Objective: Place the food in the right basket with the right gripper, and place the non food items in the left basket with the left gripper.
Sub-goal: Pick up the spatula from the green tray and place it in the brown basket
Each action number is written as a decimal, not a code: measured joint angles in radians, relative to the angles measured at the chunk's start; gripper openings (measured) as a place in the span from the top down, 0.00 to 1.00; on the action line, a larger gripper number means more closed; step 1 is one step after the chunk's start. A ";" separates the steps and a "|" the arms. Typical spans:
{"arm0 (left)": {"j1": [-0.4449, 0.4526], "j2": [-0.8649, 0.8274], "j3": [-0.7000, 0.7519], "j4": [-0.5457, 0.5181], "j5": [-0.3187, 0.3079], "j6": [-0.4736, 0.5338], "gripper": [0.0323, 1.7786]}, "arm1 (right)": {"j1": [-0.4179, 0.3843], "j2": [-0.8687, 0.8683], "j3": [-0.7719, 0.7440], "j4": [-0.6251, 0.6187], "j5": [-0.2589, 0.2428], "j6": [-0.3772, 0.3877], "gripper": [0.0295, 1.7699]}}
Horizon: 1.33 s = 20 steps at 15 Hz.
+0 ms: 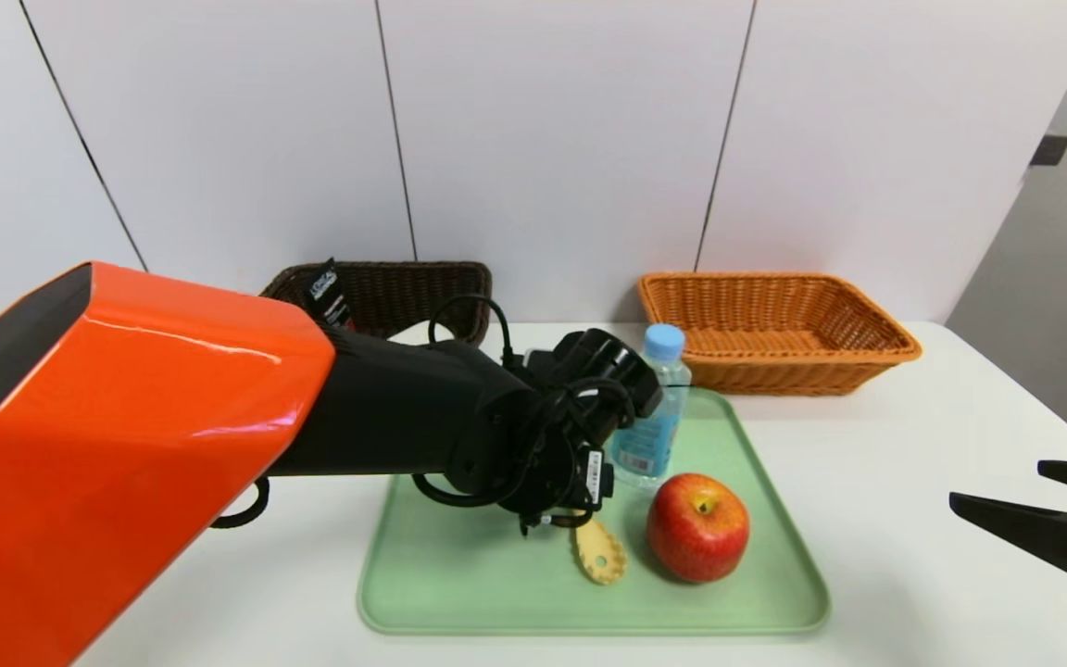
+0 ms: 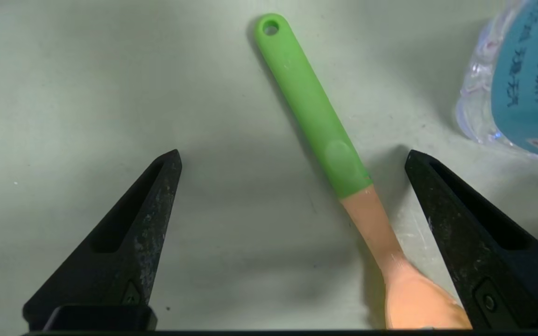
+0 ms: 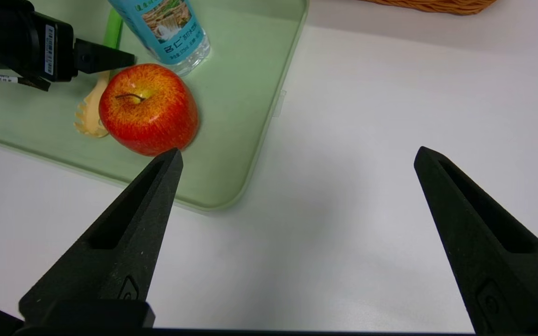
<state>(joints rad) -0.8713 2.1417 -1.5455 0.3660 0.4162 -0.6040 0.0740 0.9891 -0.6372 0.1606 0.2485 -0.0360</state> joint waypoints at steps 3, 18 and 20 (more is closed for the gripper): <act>0.011 0.012 -0.007 -0.003 0.000 -0.001 0.16 | -0.001 -0.002 0.000 0.000 0.001 0.000 0.03; 0.014 -0.008 0.003 0.017 -0.001 0.008 0.92 | -0.009 -0.005 -0.001 -0.002 0.001 0.000 0.03; 0.022 -0.031 0.002 0.018 -0.001 0.016 0.92 | -0.010 -0.009 0.000 0.000 0.001 0.000 0.03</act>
<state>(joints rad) -0.8496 2.1104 -1.5436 0.3843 0.4147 -0.5877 0.0645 0.9800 -0.6372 0.1602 0.2500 -0.0360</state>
